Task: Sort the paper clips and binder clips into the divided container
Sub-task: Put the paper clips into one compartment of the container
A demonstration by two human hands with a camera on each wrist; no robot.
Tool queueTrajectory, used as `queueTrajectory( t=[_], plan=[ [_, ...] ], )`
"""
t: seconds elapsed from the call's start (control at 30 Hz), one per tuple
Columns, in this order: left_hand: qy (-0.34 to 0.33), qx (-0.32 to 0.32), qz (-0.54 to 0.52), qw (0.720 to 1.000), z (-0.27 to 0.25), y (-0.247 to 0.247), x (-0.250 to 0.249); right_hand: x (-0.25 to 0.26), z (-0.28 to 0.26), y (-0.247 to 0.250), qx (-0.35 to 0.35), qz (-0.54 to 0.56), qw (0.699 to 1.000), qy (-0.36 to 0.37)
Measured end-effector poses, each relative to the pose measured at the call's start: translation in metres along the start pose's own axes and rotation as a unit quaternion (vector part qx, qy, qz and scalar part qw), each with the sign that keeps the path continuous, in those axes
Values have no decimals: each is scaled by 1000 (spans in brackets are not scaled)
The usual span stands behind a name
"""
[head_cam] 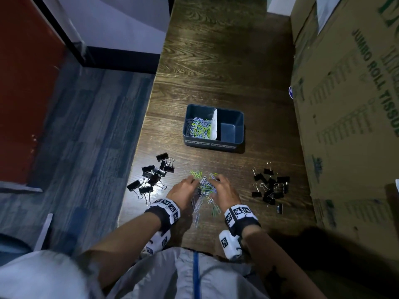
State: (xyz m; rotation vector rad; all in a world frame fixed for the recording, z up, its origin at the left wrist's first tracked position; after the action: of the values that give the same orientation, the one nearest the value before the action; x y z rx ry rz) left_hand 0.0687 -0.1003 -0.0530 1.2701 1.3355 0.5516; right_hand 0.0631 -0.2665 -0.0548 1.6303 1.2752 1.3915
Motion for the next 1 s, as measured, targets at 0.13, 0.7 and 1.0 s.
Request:
queueTrajectory(
  t=[0.13, 0.7, 1.0],
  plan=[
    [20, -30, -52, 998, -2, 5, 2, 2, 5, 13, -8, 24, 1000, -6],
    [-24, -233, -197, 952, 50, 133, -31, 4, 22, 56, -18, 112, 992, -59],
    [60, -203, -205, 956, 116, 169, -13, 36, 48, 126, -66, 143, 987, -17]
  ],
)
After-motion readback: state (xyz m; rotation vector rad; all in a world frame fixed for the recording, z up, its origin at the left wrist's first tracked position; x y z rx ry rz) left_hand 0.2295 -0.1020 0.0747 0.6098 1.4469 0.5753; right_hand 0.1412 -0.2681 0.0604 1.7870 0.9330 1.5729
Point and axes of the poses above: each hand's wrist, its own z-axis towards the middle knuckle, its own y-axis out of the back of the hand, x = y × z, the point moved 2 cm from there along z, towards the middle knuckle, and after that the axes turned 11 degrees about -x, right-handed, at the moved point
